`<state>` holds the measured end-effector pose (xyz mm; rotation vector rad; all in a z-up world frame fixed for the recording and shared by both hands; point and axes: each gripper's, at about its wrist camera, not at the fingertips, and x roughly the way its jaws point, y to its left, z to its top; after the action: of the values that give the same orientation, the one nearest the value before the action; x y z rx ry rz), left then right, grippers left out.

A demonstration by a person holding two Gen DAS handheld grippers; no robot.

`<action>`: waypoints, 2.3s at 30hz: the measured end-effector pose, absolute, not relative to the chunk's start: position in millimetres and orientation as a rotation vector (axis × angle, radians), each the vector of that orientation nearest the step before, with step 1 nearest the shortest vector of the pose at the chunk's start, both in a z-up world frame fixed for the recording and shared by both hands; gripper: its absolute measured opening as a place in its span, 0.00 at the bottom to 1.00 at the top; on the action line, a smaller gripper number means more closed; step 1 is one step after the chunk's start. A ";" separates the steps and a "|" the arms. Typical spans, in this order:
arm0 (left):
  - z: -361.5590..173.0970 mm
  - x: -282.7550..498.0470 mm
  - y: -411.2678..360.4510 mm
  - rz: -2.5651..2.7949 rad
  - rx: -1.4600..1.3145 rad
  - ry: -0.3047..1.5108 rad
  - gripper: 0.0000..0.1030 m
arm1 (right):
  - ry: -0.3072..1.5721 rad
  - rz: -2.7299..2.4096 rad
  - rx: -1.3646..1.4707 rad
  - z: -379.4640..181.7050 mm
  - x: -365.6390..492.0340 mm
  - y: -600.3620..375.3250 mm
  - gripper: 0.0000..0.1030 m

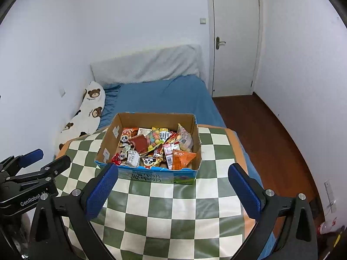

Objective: Organize snacks

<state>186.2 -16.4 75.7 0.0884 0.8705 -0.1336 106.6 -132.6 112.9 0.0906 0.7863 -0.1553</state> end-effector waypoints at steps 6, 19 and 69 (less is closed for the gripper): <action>81.8 173.6 -18.5 -0.140 0.097 0.840 1.00 | 0.765 -0.169 0.093 123.8 90.2 -131.4 1.00; 63.1 196.1 -26.3 -0.112 0.084 0.860 1.00 | 0.802 -0.200 0.108 97.5 117.0 -148.2 1.00; -14.6 284.7 -49.7 -0.071 0.109 0.995 1.00 | 0.948 -0.212 0.142 9.0 210.3 -179.4 1.00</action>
<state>284.7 -49.7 -14.6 0.1085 0.9948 -0.0707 210.3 -179.4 9.0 0.1420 0.9480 -0.2120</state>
